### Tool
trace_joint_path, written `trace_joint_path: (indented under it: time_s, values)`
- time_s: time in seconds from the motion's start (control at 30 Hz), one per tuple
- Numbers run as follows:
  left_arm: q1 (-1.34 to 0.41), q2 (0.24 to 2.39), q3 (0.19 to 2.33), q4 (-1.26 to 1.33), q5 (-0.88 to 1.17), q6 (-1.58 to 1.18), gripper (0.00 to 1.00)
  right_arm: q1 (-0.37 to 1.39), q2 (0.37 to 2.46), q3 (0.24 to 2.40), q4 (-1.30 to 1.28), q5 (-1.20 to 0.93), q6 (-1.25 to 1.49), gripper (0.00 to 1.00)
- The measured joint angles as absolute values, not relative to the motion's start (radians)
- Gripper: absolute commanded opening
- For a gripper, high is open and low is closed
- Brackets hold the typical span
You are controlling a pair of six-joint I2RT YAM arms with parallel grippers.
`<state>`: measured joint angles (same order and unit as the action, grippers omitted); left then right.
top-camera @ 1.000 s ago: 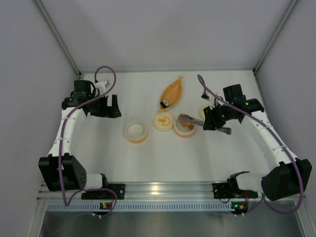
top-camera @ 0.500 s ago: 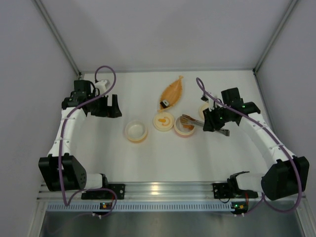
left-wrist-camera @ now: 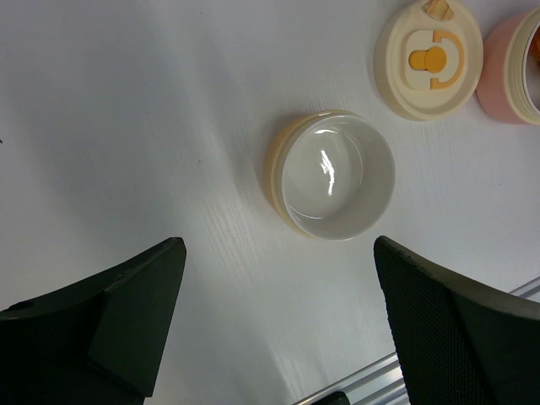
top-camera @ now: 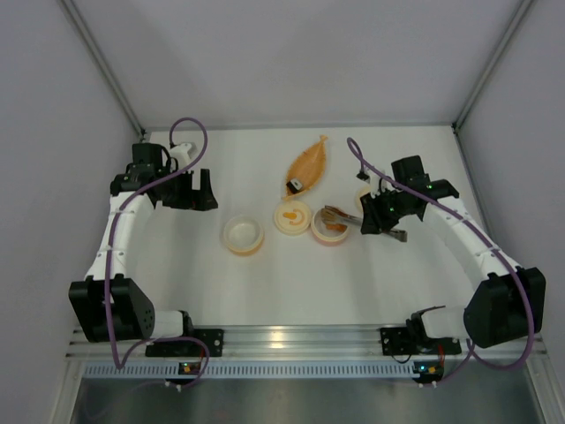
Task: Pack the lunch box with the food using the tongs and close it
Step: Place the fake food in the packing box, then pick up the fake food from the plate.
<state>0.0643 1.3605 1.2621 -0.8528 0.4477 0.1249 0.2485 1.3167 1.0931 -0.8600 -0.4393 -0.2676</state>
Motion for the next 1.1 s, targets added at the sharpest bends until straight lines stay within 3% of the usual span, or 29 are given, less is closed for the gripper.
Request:
trace_joint_path:
  time_s: [0.13, 0.3, 0.37, 0.8, 1.1]
  values:
    - [0.064, 1.361, 1.262, -0.852, 0.448, 0.125, 0.98, 0.25, 1.318, 1.093, -0.86, -0.44, -0.268, 0.22]
    - [0.064, 1.361, 1.262, -0.852, 0.448, 0.125, 0.98, 0.252, 1.32, 1.093, -0.86, -0.439, -0.263, 0.45]
    - [0.064, 1.361, 1.262, -0.852, 0.448, 0.125, 0.98, 0.252, 1.32, 1.092, -0.859, -0.44, -0.264, 0.5]
    - [0.064, 1.361, 1.262, -0.852, 0.448, 0.125, 0.98, 0.253, 1.32, 1.116, -0.866, -0.461, -0.246, 0.45]
    - [0.064, 1.361, 1.262, -0.853, 0.448, 0.125, 0.98, 0.261, 1.458, 1.443, -0.825, -0.49, -0.149, 0.44]
